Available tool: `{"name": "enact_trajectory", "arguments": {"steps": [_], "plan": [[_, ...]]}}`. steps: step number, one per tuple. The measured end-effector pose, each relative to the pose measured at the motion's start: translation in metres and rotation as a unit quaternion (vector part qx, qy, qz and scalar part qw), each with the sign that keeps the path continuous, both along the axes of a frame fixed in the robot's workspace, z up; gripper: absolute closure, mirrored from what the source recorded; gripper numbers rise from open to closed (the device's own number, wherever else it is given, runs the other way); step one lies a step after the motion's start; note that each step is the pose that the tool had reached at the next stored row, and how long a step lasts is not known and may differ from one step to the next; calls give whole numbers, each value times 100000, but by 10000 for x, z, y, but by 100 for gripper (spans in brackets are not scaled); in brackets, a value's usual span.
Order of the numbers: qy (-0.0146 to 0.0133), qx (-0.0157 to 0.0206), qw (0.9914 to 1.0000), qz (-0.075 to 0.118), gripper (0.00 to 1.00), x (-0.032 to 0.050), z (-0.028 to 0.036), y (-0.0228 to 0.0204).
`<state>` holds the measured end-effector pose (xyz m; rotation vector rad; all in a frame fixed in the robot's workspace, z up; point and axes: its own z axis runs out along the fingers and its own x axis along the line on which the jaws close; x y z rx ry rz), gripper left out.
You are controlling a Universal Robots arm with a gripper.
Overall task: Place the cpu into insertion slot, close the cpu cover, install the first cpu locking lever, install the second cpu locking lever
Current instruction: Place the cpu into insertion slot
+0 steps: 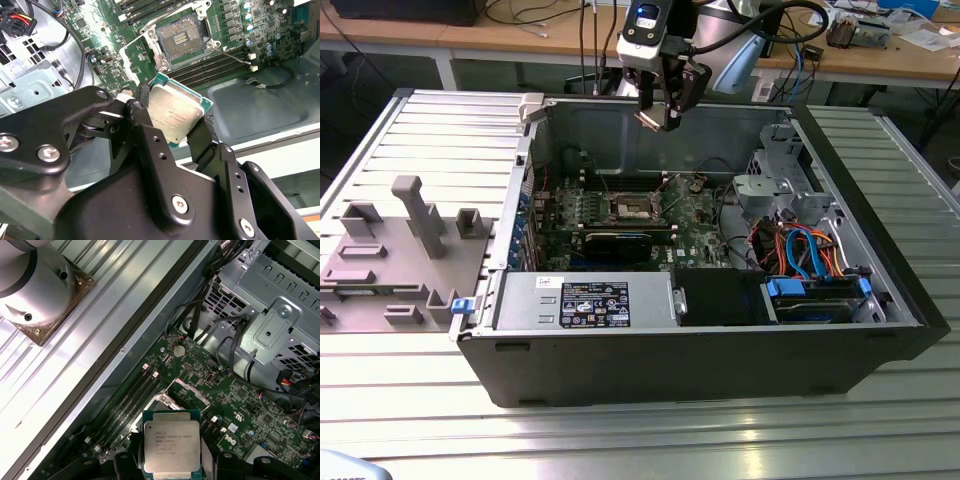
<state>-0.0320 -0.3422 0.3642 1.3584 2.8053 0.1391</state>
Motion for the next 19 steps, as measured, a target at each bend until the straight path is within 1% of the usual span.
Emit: {"name": "enact_trajectory", "arguments": {"steps": [19], "plan": [[-2, 2, 99998, -588, 45, 0, 0, 0]]}}
